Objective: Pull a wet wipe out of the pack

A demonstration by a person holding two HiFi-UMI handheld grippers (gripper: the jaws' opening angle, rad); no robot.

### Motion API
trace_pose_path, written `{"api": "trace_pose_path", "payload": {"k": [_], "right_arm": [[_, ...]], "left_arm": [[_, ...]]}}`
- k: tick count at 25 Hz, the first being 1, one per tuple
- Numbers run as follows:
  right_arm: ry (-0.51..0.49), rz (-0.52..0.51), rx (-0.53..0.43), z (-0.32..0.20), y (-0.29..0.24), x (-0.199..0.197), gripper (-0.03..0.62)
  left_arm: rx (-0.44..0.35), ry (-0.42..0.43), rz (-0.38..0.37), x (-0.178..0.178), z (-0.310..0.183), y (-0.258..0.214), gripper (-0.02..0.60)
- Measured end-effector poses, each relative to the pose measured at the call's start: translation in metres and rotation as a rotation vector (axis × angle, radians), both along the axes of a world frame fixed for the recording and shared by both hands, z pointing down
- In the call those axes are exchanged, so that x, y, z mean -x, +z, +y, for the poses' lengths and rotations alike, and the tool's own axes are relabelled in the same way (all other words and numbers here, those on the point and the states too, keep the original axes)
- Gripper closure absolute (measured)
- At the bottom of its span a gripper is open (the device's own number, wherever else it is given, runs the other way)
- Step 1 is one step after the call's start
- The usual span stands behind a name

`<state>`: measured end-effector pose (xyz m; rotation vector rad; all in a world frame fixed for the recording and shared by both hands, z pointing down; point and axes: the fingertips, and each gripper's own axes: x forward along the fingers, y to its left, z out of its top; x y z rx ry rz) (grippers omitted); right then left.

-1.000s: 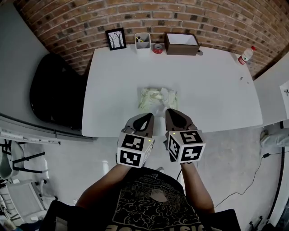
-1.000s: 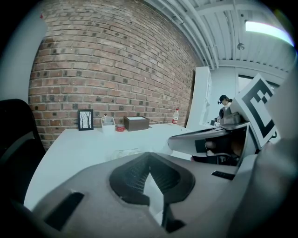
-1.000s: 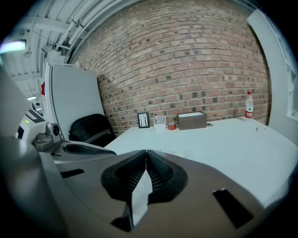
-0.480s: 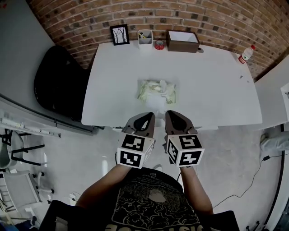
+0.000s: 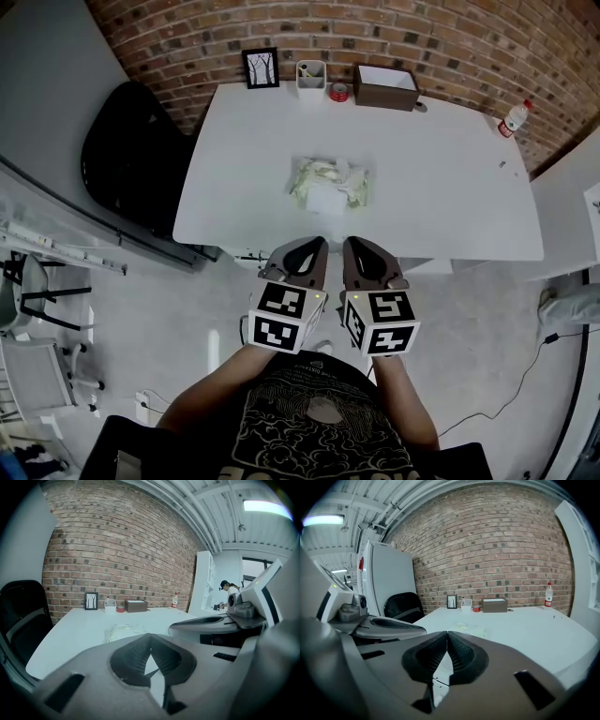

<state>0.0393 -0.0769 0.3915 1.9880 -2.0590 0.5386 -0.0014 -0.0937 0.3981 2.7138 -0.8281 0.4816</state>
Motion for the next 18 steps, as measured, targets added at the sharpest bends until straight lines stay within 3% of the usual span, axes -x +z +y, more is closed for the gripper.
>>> {"api": "trace_pose_path", "payload": {"k": [18], "right_arm": [[-0.014, 0.006, -0.010, 0.0089, -0.0042, 0.0024, 0.576]], "left_arm": [[0.001, -0.015, 0.004, 0.0017, 0.0083, -0.0020, 0.571]]}}
